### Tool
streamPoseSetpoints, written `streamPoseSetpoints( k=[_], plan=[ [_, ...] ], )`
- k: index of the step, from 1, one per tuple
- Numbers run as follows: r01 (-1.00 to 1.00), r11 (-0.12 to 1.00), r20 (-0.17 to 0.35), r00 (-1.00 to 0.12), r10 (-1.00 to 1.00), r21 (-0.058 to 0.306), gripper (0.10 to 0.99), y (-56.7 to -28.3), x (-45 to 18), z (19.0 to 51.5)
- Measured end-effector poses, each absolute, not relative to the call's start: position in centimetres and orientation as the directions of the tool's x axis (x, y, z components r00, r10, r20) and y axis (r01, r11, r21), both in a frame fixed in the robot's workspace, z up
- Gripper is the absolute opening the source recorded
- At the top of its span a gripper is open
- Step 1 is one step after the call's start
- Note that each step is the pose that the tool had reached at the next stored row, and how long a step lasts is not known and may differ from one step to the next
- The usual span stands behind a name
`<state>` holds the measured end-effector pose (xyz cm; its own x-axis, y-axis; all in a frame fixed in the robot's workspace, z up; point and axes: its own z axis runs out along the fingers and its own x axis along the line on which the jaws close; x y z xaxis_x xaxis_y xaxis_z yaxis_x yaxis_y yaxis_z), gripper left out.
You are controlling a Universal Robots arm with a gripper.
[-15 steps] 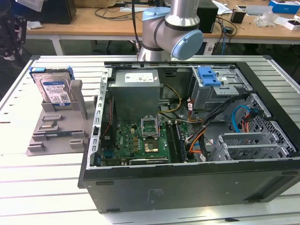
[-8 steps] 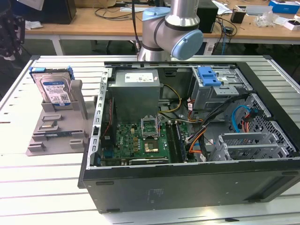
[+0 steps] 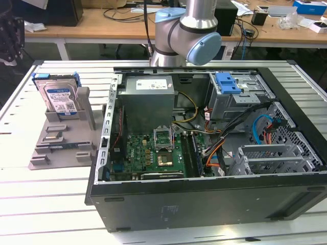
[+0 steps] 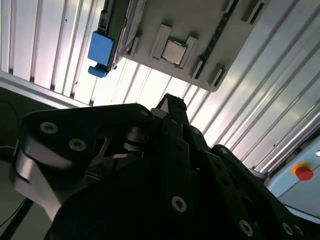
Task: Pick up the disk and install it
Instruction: 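Pick up the disk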
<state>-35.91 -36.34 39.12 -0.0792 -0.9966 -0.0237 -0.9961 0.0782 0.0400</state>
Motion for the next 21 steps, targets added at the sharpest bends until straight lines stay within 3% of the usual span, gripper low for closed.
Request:
streamPoseSetpoints(
  k=[12,19,21],
  plan=[
    [-0.991,-0.124,-0.024,0.123,-0.992,0.040,0.106,-36.35,-35.92,39.12],
    [-0.991,-0.126,-0.024,0.125,-0.992,0.040,0.106,-36.34,-35.92,39.12],
    [-0.991,-0.126,-0.024,0.125,-0.992,0.040,0.169,-36.34,-35.92,39.12]
  ],
)
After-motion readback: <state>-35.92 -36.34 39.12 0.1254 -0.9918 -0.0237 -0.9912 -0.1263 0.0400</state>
